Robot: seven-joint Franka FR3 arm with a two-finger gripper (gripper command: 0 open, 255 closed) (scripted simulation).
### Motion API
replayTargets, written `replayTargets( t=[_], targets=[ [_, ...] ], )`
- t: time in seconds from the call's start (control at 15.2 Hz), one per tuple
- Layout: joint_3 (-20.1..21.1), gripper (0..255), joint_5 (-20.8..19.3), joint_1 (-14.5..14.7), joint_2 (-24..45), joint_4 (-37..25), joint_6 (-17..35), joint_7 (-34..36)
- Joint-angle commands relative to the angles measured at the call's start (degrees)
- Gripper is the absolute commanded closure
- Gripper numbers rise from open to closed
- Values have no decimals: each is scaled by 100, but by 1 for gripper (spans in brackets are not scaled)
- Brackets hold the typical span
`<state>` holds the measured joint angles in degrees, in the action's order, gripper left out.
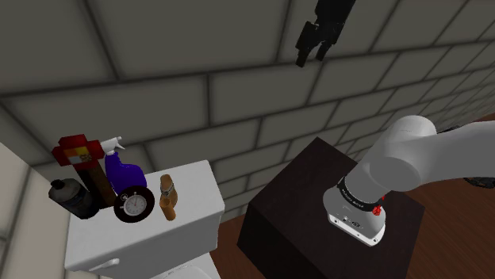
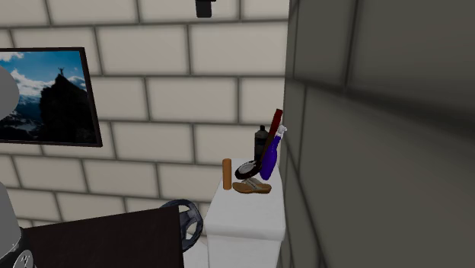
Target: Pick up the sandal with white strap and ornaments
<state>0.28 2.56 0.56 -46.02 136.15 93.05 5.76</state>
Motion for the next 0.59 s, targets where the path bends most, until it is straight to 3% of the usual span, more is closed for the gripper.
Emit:
replayTargets(
  t=[0.0, 0.53],
  targets=[
    [0, 0, 0, 0, 0, 0, 0, 0],
    [829, 0, 467, 193, 593, 653, 1236, 953]
  ],
)
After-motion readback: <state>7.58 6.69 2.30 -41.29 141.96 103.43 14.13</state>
